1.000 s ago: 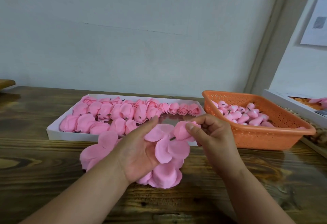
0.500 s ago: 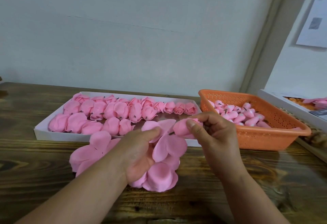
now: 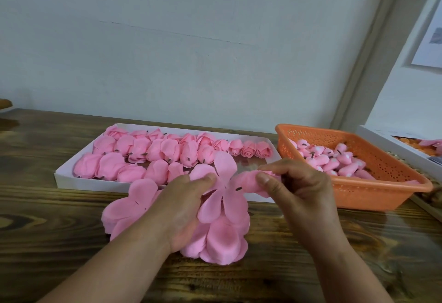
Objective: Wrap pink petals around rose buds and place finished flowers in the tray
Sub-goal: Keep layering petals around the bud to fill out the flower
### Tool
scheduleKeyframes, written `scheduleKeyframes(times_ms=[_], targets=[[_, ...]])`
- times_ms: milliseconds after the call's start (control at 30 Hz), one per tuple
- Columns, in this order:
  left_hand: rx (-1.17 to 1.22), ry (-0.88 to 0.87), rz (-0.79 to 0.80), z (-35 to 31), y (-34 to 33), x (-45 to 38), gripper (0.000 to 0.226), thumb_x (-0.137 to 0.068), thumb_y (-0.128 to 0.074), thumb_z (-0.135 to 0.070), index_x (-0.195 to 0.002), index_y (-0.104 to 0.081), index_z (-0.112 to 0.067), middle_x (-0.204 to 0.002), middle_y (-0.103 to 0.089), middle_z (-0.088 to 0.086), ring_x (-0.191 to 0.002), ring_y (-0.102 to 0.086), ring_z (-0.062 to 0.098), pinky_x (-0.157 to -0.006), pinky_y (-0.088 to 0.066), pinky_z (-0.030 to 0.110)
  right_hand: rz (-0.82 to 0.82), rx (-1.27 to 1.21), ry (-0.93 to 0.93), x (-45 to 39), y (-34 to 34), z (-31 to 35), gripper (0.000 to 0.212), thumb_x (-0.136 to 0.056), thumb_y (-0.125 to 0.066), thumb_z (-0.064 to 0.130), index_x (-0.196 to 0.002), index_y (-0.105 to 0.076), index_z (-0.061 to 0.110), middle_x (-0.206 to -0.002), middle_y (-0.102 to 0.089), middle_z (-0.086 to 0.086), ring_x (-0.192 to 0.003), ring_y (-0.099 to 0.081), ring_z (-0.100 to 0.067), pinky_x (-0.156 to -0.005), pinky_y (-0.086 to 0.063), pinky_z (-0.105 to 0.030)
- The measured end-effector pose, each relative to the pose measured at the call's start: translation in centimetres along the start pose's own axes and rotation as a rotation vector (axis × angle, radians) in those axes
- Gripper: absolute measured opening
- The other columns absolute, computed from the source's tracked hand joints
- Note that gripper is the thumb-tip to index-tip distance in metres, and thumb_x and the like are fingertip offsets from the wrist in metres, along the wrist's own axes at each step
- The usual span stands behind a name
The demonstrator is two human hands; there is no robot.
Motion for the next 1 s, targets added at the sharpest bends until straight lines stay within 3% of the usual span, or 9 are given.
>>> scheduleKeyframes(times_ms=[100, 233, 333, 400, 467, 700, 767, 900, 1000], targets=[[0.015, 0.017, 0.028, -0.1, -0.5, 0.3, 0.026, -0.099, -0.047, -0.017, -0.109, -0.066, -0.003, -0.106, -0.069, 0.024, -0.092, -0.068, 0.033, -0.087, -0.052, 0.046, 0.026, 0.013, 0.025, 0.1, -0.4, 0.1, 0.003, -0.078, -0.071, 0.016, -0.078, -0.071, 0.019, -0.074, -0.07, -0.002, -0.069, -0.064, -0.024, -0.061, -0.053, -0.038], [0.064, 0.042, 0.062, 0.2, -1.0, 0.6, 0.025, -0.099, -0.047, -0.015, -0.11, -0.063, 0.001, -0.096, -0.07, 0.024, -0.078, -0.069, 0.029, -0.068, -0.056, 0.035, 0.045, 0.034, 0.024, 0.2, -0.7, -0.2, 0.002, -0.078, -0.071, 0.016, -0.077, -0.071, 0.017, -0.073, -0.069, -0.004, -0.068, -0.063, -0.027, -0.06, -0.051, -0.047], [0.102, 0.067, 0.055, 0.4, -1.0, 0.7, 0.024, -0.097, -0.048, -0.013, -0.111, -0.062, 0.002, -0.094, -0.07, 0.024, -0.078, -0.069, 0.028, -0.07, -0.056, 0.036, 0.059, 0.064, 0.03, 0.2, -1.0, -0.2, 0.007, -0.077, -0.068, 0.016, -0.074, -0.07, 0.022, -0.071, -0.067, -0.001, -0.064, -0.061, -0.021, -0.058, -0.051, -0.04], [0.096, 0.078, 0.069, 0.5, -1.2, 0.8, 0.026, -0.097, -0.049, -0.013, -0.113, -0.061, 0.004, -0.103, -0.068, 0.028, -0.085, -0.068, 0.03, -0.078, -0.054, 0.039, 0.09, 0.118, 0.045, 0.3, -1.4, 0.0, 0.012, -0.078, -0.067, 0.016, -0.073, -0.07, 0.027, -0.073, -0.066, 0.001, -0.065, -0.059, -0.013, -0.057, -0.05, -0.03], [0.079, 0.078, 0.084, 0.5, -1.4, 0.8, 0.029, -0.096, -0.049, -0.012, -0.115, -0.059, 0.007, -0.108, -0.066, 0.029, -0.091, -0.065, 0.033, -0.085, -0.051, 0.043, 0.138, 0.18, 0.055, 0.4, -1.8, 0.0, 0.012, -0.079, -0.066, 0.017, -0.082, -0.07, 0.028, -0.076, -0.065, 0.005, -0.067, -0.057, -0.009, -0.057, -0.047, -0.019], [0.127, 0.045, 0.117, 0.4, -1.6, 0.8, 0.03, -0.1, -0.043, -0.012, -0.115, -0.058, 0.009, -0.097, -0.064, 0.023, -0.093, -0.06, 0.032, -0.097, -0.045, 0.049, 0.236, 0.359, 0.129, 0.6, -2.9, 0.5, 0.015, -0.082, -0.061, 0.006, -0.087, -0.072, 0.015, -0.076, -0.054, 0.023, -0.073, -0.052, 0.004, -0.063, -0.038, -0.007], [0.112, 0.031, 0.144, 0.4, -1.8, 0.9, 0.03, -0.096, -0.046, -0.013, -0.109, -0.059, 0.011, -0.095, -0.064, 0.024, -0.091, -0.06, 0.032, -0.093, -0.047, 0.048, 0.254, 0.392, 0.143, 0.6, -3.1, 0.7, 0.015, -0.083, -0.061, 0.005, -0.087, -0.071, 0.015, -0.079, -0.054, 0.024, -0.074, -0.052, 0.004, -0.063, -0.038, -0.009], [0.082, 0.004, 0.203, 0.1, -2.3, 1.2, 0.046, -0.069, -0.071, -0.003, -0.109, -0.057, 0.016, -0.095, -0.061, 0.026, -0.087, -0.061, 0.034, -0.076, -0.052, 0.041, 0.258, 0.471, 0.198, 0.7, -3.4, 1.3, 0.015, -0.084, -0.059, 0.005, -0.086, -0.069, 0.016, -0.084, -0.054, 0.025, -0.077, -0.055, 0.0, -0.063, -0.046, -0.018], [0.044, -0.017, 0.201, -0.1, -2.2, 1.3, 0.034, -0.063, -0.079, -0.002, -0.095, -0.07, 0.005, -0.093, -0.066, 0.026, -0.083, -0.066, 0.033, -0.072, -0.055, 0.04, 0.231, 0.465, 0.212, 0.7, -3.5, 1.9, 0.027, -0.082, -0.061, 0.005, -0.09, -0.061, 0.03, -0.08, -0.051, 0.032, -0.076, -0.052, 0.01, -0.063, -0.04, -0.007]])
Point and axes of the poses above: each hand's wrist, its own x-axis away from the middle knuckle, its own y-axis out of the back of the hand, z = x × y, the point moved 9 cm from there along -x, towards the middle knuckle
